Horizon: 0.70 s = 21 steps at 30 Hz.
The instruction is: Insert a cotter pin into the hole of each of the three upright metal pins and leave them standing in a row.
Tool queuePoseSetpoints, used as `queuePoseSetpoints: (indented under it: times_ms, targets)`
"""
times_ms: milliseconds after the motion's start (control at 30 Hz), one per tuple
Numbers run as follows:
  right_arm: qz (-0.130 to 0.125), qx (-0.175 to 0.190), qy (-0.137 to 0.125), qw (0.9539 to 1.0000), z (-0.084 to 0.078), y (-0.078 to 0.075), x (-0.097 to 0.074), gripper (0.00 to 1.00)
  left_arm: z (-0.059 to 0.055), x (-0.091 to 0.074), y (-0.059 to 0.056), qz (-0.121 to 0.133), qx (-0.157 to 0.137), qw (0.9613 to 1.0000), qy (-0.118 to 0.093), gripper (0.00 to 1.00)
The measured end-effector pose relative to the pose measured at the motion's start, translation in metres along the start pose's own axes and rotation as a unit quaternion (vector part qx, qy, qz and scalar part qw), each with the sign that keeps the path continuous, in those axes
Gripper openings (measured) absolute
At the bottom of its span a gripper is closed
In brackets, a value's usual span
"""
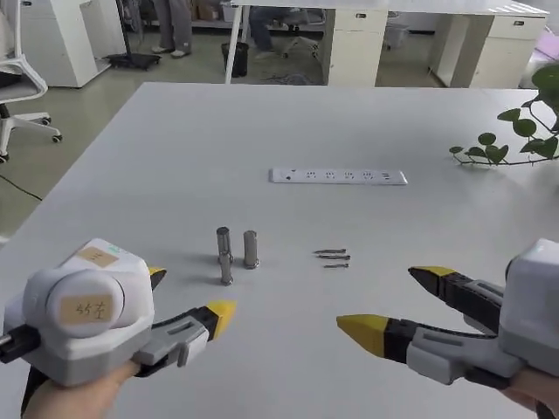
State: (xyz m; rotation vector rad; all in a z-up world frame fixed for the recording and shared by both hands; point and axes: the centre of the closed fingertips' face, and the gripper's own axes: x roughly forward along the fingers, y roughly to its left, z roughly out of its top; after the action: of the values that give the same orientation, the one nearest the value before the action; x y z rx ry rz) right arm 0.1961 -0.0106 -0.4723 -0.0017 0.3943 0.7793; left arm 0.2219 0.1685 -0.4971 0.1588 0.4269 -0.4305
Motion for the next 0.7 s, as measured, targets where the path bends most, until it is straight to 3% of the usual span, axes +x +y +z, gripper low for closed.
queuePoseSetpoints:
  times_ms: [300, 700]
  targets:
    - [0.013, -0.007, 0.011, 0.9998, -0.003, 0.003, 0.011, 0.72, 0.000, 0.031, 0.010, -0.009, 0.013, 0.9999, -0.001, 0.41]
    - [0.026, -0.011, 0.024, 0.9993, -0.008, 0.007, 0.025, 0.72, -0.010, 0.063, 0.021, -0.029, 0.016, 0.9994, 0.010, 0.33]
